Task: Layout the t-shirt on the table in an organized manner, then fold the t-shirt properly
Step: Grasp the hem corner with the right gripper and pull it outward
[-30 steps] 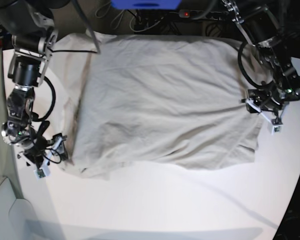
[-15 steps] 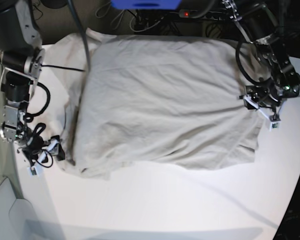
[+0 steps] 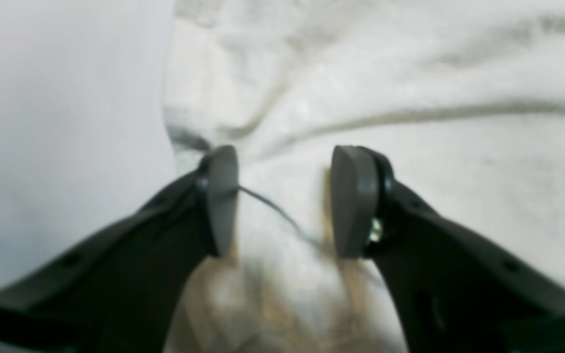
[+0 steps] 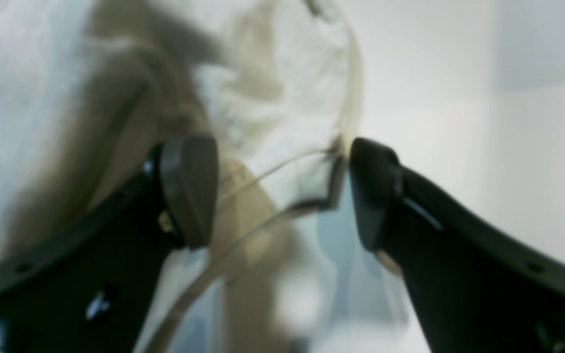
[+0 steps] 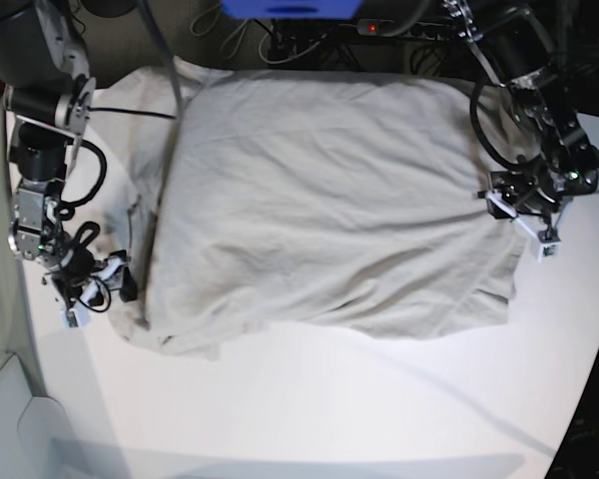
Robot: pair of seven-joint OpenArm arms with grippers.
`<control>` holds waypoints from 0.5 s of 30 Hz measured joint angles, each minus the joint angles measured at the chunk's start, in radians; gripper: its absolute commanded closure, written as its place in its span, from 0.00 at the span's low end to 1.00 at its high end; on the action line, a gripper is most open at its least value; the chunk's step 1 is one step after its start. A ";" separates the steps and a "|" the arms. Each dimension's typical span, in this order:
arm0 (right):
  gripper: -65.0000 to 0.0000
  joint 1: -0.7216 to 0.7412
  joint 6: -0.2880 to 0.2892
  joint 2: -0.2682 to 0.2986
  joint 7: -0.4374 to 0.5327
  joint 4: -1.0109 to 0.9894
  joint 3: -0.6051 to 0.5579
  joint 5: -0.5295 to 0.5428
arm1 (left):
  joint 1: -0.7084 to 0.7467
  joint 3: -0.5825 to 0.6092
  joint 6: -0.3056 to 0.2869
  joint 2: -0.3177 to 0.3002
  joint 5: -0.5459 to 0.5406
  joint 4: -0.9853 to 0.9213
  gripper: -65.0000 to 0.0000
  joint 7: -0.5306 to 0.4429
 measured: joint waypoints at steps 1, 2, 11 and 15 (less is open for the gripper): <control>0.35 0.002 0.000 0.000 -0.005 0.000 0.000 -0.002 | 0.000 0.000 0.000 0.000 0.000 0.000 0.53 0.000; 0.35 0.002 0.000 -0.001 -0.005 0.000 0.000 -0.002 | 0.000 0.000 0.000 0.000 0.000 0.000 0.53 0.000; 0.96 -0.003 -0.003 -0.021 0.001 0.003 0.000 0.003 | 0.005 0.000 0.000 0.000 0.000 0.000 0.53 -0.003; 1.00 -0.001 -0.003 -0.037 -0.001 0.008 0.000 0.002 | 0.017 0.000 0.000 0.000 0.000 0.000 0.53 -0.003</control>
